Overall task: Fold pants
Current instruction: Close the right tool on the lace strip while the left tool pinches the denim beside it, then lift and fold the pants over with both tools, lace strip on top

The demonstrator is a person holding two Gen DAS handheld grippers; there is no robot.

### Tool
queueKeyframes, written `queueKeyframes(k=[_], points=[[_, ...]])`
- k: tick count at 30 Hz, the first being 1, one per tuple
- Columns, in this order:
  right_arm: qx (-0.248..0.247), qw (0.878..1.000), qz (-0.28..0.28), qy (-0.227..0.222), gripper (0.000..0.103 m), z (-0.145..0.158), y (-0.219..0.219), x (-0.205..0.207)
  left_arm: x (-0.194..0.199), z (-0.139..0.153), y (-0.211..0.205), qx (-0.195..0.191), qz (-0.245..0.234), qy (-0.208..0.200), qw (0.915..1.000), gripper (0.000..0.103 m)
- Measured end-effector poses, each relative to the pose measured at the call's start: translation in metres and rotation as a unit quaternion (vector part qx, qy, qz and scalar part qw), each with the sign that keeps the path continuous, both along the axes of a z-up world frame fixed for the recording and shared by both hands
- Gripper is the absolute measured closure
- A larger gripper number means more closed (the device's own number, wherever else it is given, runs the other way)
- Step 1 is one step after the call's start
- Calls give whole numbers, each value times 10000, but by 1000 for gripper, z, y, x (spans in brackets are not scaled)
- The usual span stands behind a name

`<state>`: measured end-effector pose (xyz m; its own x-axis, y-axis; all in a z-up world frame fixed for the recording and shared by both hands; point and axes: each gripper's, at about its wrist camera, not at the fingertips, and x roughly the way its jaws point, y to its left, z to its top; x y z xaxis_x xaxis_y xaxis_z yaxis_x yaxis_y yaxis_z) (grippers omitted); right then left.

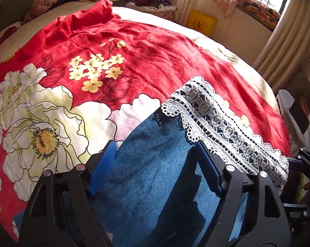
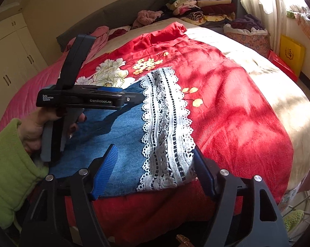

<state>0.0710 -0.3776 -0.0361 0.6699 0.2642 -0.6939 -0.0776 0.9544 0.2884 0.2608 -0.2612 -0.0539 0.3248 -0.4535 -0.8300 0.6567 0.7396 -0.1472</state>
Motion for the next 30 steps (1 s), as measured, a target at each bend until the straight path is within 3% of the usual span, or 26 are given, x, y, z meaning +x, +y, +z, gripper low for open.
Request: queueKeyframes(k=[4, 5, 7, 9, 11, 19, 26, 30], points=[[108, 9998, -24, 160, 34, -8, -1, 10, -1, 2, -3, -85, -65, 37, 9999, 46], [107, 9998, -43, 173, 39, -9, -1, 11, -1, 3, -2, -97, -65, 33, 9999, 46], [173, 9998, -14, 140, 59, -8, -2, 9, -1, 3, -2, -127, -57, 14, 9999, 46], [242, 9996, 89, 94, 68, -7, -1, 7, -2, 3, -3, -135, -66, -49, 9999, 46], [216, 9996, 101, 160, 66, -9, 0, 10, -3, 4, -4, -163, -84, -88, 9998, 46], [493, 9979, 86, 422, 61, -20, -2, 21, 2, 1, -7, -354, -54, 6, 9994, 64], [11, 9989, -148, 439, 58, -16, 3, 17, -6, 2, -8, -160, 31, -169, 9997, 83], [-265, 9984, -66, 500, 49, -18, 10, 18, -9, 1, -6, -147, 1, -210, 9997, 88]])
